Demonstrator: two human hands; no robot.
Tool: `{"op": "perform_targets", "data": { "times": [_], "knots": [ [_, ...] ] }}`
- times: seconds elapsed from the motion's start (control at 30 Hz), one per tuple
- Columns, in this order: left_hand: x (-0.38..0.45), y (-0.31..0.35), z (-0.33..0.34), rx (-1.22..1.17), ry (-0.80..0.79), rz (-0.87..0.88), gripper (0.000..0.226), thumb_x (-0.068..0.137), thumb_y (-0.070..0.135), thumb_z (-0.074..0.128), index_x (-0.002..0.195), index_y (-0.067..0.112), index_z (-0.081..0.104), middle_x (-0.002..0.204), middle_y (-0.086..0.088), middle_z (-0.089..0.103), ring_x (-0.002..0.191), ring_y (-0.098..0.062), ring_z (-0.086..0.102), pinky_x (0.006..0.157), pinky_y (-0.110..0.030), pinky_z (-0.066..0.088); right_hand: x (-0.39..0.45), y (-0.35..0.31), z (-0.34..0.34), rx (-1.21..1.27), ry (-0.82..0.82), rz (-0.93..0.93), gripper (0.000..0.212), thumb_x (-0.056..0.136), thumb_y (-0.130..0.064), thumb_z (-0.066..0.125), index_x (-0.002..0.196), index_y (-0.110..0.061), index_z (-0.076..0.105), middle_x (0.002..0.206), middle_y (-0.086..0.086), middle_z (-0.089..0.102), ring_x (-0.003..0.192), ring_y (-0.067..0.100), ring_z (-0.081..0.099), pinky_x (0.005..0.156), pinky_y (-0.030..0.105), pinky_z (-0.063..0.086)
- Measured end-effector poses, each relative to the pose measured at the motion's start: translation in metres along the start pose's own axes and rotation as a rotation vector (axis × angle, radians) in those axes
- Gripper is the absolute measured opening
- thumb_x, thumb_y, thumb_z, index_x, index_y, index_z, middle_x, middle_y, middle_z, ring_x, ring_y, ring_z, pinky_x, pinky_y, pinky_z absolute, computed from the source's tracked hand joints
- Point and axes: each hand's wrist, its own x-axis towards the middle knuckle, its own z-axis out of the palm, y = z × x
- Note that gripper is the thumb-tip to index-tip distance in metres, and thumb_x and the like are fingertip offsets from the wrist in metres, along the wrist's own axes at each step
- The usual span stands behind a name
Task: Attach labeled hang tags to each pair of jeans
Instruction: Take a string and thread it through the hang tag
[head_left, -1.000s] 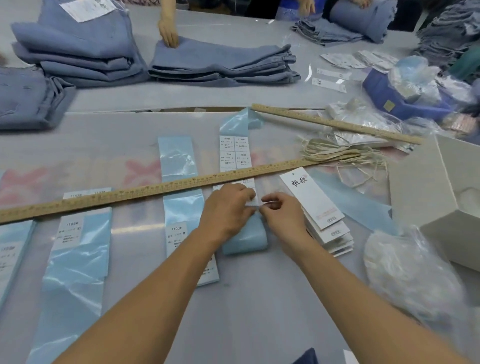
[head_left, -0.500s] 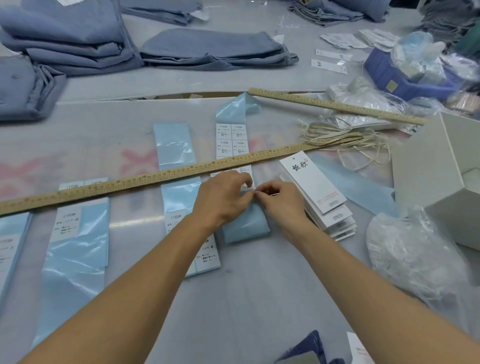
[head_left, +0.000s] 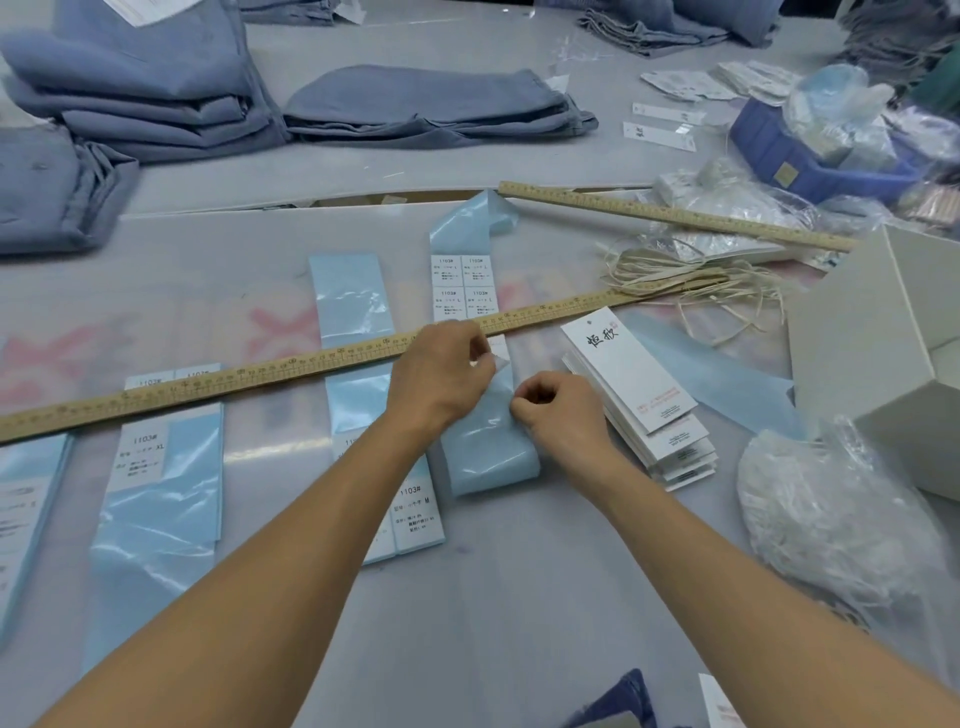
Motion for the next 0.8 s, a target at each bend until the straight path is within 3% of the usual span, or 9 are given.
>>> {"op": "perform_targets", "data": {
  "times": [0.13, 0.2, 0.27, 0.4, 0.53, 0.63, 0.8],
  "knots": [
    [0.005, -0.008, -0.028, -0.418, 0.245, -0.354, 0.011, 0.087, 0.016, 0.067, 0.080, 0.022, 0.073, 0.077, 0.009, 0.069, 0.075, -0.010, 0.064, 0.066, -0.025, 0.047, 0.002, -0.002, -0.001, -0.033, -0.028, 0.016, 0.012, 0.080, -0.013, 0.072, 0.073, -0.021, 0.070, 0.074, -0.011, 0.069, 0.072, 0.005, 0.063, 0.066, 0.022, 0.046],
    [0.000, -0.013, -0.041, -0.508, 0.326, -0.425, 0.012, 0.087, 0.015, 0.066, 0.078, 0.022, 0.071, 0.073, 0.007, 0.067, 0.070, -0.012, 0.062, 0.066, -0.025, 0.045, 0.000, -0.003, -0.003, -0.022, -0.050, 0.038, 0.013, 0.082, -0.013, 0.072, 0.075, -0.023, 0.069, 0.077, -0.011, 0.068, 0.075, 0.007, 0.063, 0.069, 0.022, 0.045],
    [-0.009, -0.012, -0.051, -0.460, 0.406, -0.391, 0.008, 0.089, 0.018, 0.066, 0.082, 0.020, 0.070, 0.073, 0.005, 0.067, 0.070, -0.014, 0.062, 0.067, -0.031, 0.051, -0.003, -0.008, -0.007, 0.000, -0.030, 0.043, 0.010, 0.085, -0.014, 0.071, 0.085, -0.024, 0.067, 0.082, -0.010, 0.066, 0.079, 0.009, 0.062, 0.071, 0.023, 0.045],
    [-0.034, 0.012, -0.061, -0.064, 0.616, 0.050, 0.007, 0.092, 0.019, 0.068, 0.086, 0.016, 0.069, 0.059, 0.006, 0.056, 0.056, -0.022, 0.055, 0.053, -0.031, 0.046, -0.015, -0.037, -0.027, 0.126, 0.134, -0.095, 0.012, 0.088, -0.013, 0.066, 0.084, -0.024, 0.068, 0.077, -0.011, 0.068, 0.072, 0.000, 0.062, 0.065, 0.009, 0.044],
    [-0.052, 0.037, -0.061, 0.282, 0.639, 0.487, 0.013, 0.091, 0.011, 0.070, 0.078, 0.010, 0.071, 0.055, -0.006, 0.060, 0.046, -0.026, 0.056, 0.038, -0.029, 0.042, -0.036, -0.073, -0.054, 0.558, -0.119, 0.067, 0.012, 0.092, -0.021, 0.071, 0.086, -0.012, 0.075, 0.075, -0.001, 0.073, 0.070, 0.008, 0.067, 0.067, 0.022, 0.057],
    [-0.059, 0.054, -0.056, 0.396, 0.618, 0.652, 0.019, 0.090, 0.008, 0.070, 0.072, 0.012, 0.067, 0.057, -0.006, 0.058, 0.047, -0.024, 0.053, 0.037, -0.031, 0.038, -0.049, -0.086, -0.073, 0.760, -0.158, 0.208, 0.016, 0.093, -0.022, 0.071, 0.083, -0.012, 0.076, 0.075, 0.002, 0.073, 0.066, 0.010, 0.067, 0.064, 0.025, 0.056],
    [-0.071, 0.081, -0.044, 0.475, 0.541, 0.834, 0.013, 0.084, 0.004, 0.078, 0.076, 0.011, 0.070, 0.057, -0.005, 0.058, 0.048, -0.020, 0.049, 0.036, -0.029, 0.038, -0.060, -0.084, -0.101, 0.855, -0.077, 0.324, 0.010, 0.091, -0.012, 0.072, 0.083, -0.008, 0.072, 0.068, 0.003, 0.071, 0.056, 0.010, 0.064, 0.060, 0.026, 0.056]
  ]
}}
